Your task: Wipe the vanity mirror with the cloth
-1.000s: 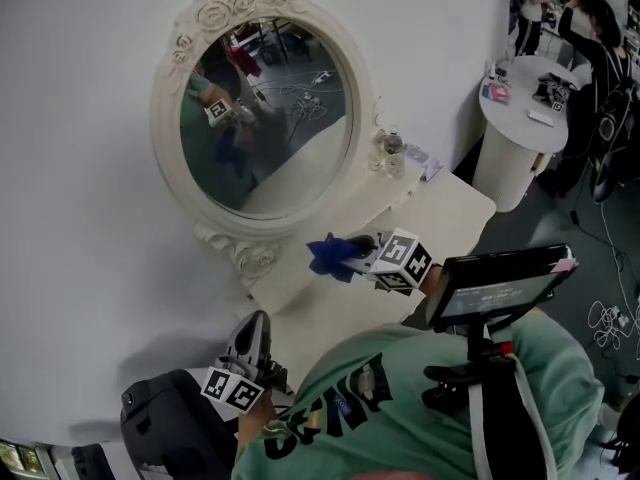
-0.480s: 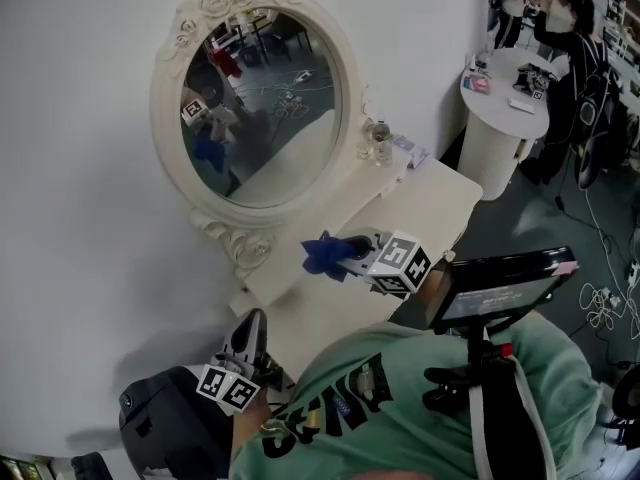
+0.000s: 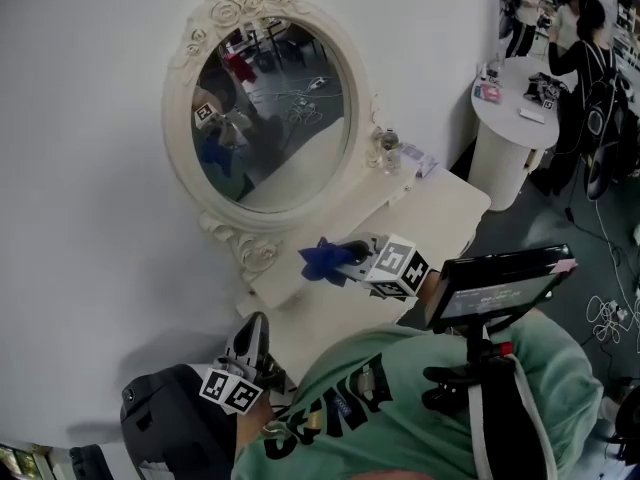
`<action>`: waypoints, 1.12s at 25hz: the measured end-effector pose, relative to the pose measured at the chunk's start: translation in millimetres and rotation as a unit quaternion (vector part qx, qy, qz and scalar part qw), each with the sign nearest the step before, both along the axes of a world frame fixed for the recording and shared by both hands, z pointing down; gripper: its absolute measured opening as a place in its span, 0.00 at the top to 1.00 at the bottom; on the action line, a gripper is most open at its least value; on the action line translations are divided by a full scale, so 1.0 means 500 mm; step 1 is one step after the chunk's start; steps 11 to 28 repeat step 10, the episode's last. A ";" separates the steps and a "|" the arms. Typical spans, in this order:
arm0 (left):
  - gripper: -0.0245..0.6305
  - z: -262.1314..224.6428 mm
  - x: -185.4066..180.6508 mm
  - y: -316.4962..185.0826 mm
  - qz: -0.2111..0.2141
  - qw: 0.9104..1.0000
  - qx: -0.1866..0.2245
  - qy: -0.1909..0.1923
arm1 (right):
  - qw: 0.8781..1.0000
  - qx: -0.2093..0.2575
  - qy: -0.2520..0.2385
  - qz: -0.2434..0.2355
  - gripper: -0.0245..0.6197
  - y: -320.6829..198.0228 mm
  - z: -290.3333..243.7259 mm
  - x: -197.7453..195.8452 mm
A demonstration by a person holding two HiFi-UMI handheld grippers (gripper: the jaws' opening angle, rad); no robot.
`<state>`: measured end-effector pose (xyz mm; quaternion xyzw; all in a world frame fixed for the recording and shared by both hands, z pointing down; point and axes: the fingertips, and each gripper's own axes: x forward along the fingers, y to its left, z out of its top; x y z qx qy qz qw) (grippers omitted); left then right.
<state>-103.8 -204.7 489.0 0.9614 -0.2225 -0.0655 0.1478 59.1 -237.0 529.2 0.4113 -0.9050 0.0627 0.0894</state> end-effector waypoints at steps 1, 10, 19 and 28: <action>0.95 -0.002 0.001 0.002 -0.003 1.000 0.001 0.000 | 1.000 0.001 0.001 -0.003 0.86 0.000 -0.001 0.000; 0.95 -0.007 0.020 0.011 -0.015 1.000 0.002 -0.001 | 1.000 0.001 0.008 -0.021 0.86 -0.002 0.000 0.009; 0.95 -0.007 0.020 0.011 -0.015 1.000 0.002 -0.001 | 1.000 0.001 0.008 -0.021 0.86 -0.002 0.000 0.009; 0.95 -0.007 0.020 0.011 -0.015 1.000 0.002 -0.001 | 1.000 0.001 0.008 -0.021 0.86 -0.002 0.000 0.009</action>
